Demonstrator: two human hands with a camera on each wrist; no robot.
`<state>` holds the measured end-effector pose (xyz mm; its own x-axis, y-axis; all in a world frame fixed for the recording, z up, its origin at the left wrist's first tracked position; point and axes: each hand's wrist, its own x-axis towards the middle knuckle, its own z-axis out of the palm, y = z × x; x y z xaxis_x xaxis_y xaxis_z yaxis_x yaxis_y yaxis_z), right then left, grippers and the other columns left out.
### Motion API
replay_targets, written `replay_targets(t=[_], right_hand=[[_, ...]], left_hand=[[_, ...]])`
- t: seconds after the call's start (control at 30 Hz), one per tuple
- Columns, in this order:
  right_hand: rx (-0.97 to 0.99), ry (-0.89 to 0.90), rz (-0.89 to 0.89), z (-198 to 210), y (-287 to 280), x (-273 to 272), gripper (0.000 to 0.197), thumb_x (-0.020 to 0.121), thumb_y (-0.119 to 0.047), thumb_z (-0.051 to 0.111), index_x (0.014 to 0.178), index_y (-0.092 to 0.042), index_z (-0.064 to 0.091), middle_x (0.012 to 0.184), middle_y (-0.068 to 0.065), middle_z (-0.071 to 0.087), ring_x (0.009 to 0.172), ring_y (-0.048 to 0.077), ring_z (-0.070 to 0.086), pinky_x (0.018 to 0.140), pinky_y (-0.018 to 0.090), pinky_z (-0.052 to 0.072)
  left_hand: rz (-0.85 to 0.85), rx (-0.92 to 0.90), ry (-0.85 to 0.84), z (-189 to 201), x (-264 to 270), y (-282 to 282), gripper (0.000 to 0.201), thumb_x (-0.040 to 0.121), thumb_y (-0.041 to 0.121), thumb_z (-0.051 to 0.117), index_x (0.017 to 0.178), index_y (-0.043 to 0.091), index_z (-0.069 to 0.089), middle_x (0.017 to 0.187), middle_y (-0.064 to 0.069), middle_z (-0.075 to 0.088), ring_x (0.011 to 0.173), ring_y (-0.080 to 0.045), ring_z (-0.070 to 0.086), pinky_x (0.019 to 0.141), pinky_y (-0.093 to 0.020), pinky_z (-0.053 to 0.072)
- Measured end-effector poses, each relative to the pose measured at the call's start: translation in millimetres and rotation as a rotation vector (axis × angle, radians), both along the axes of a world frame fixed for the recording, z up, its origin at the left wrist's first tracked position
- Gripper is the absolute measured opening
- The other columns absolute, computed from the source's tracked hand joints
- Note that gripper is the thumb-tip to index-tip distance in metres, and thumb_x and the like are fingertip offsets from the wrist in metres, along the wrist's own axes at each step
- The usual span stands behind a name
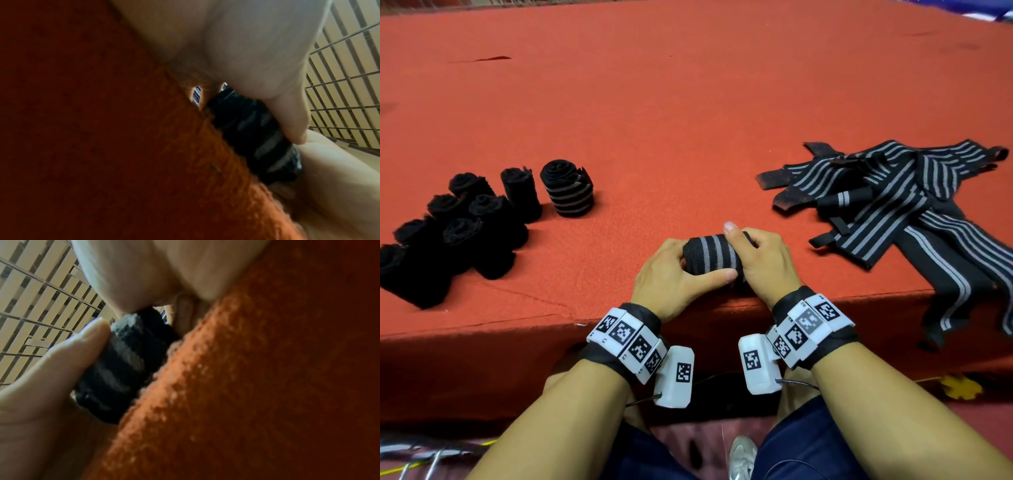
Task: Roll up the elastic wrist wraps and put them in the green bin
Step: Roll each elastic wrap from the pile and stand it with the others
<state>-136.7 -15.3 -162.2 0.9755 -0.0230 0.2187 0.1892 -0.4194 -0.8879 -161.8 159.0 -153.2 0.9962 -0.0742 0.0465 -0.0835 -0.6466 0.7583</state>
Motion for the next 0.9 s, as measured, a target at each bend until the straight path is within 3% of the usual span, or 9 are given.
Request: replay_targets(t=[0.13,0.23,0.4,0.53,0.67,0.9], right_hand=[[-0.042,0.06,-0.056,4,2,0,0.064,0.096,-0.058,0.054,0.052,-0.017,0.031,0.046,-0.01,0.029,0.047,0.01,0.029,0.052,0.033,0.026],[-0.046,0.104,-0.062,7,3,2,0.068,0.095,-0.057,0.056,0.049,-0.017,0.027,0.045,-0.01,0.025,0.045,0.011,0.026,0.051,0.033,0.024],[-0.035,0.182,-0.069,7,6,10,0.066,0.093,-0.058,0.055,0.048,-0.018,0.029,0.048,-0.002,0.029,0.05,0.019,0.03,0.056,0.035,0.028],[0.035,0.232,-0.031,6,6,16,0.056,0.077,-0.074,0.048,0.059,-0.021,0.039,0.058,0.0,0.037,0.056,0.019,0.037,0.061,0.038,0.034],[0.055,0.24,-0.006,6,4,17,0.052,0.092,-0.061,0.053,0.064,-0.018,0.042,0.062,0.003,0.038,0.058,0.018,0.037,0.061,0.037,0.032],[0.091,0.19,0.097,7,2,10,0.061,0.08,-0.08,0.046,0.063,-0.022,0.041,0.063,0.0,0.038,0.062,0.017,0.038,0.065,0.039,0.034]], left_hand=[[-0.078,0.082,-0.012,-1,0,3,0.085,0.048,0.085,0.068,0.118,0.04,0.056,0.108,0.019,0.065,0.103,-0.01,0.063,0.095,-0.045,0.05],[-0.114,0.046,-0.028,-2,-2,6,0.096,0.046,0.075,0.079,0.13,0.041,0.045,0.111,0.019,0.065,0.106,-0.012,0.064,0.098,-0.048,0.049],[-0.168,-0.118,-0.111,-1,-5,9,0.118,0.053,0.042,0.098,0.144,0.05,0.023,0.123,0.009,0.059,0.108,-0.014,0.065,0.097,-0.046,0.053],[-0.214,-0.124,-0.158,-2,-5,11,0.1,0.055,0.044,0.096,0.135,0.052,0.035,0.111,0.011,0.062,0.101,-0.017,0.065,0.091,-0.049,0.053],[-0.217,-0.108,-0.153,-3,-5,10,0.093,0.053,0.049,0.092,0.127,0.05,0.037,0.106,0.012,0.061,0.096,-0.018,0.065,0.085,-0.048,0.054],[-0.099,-0.14,-0.134,-3,-6,8,0.077,0.053,0.053,0.09,0.116,0.041,0.049,0.096,0.014,0.067,0.09,-0.007,0.066,0.083,-0.04,0.055]])
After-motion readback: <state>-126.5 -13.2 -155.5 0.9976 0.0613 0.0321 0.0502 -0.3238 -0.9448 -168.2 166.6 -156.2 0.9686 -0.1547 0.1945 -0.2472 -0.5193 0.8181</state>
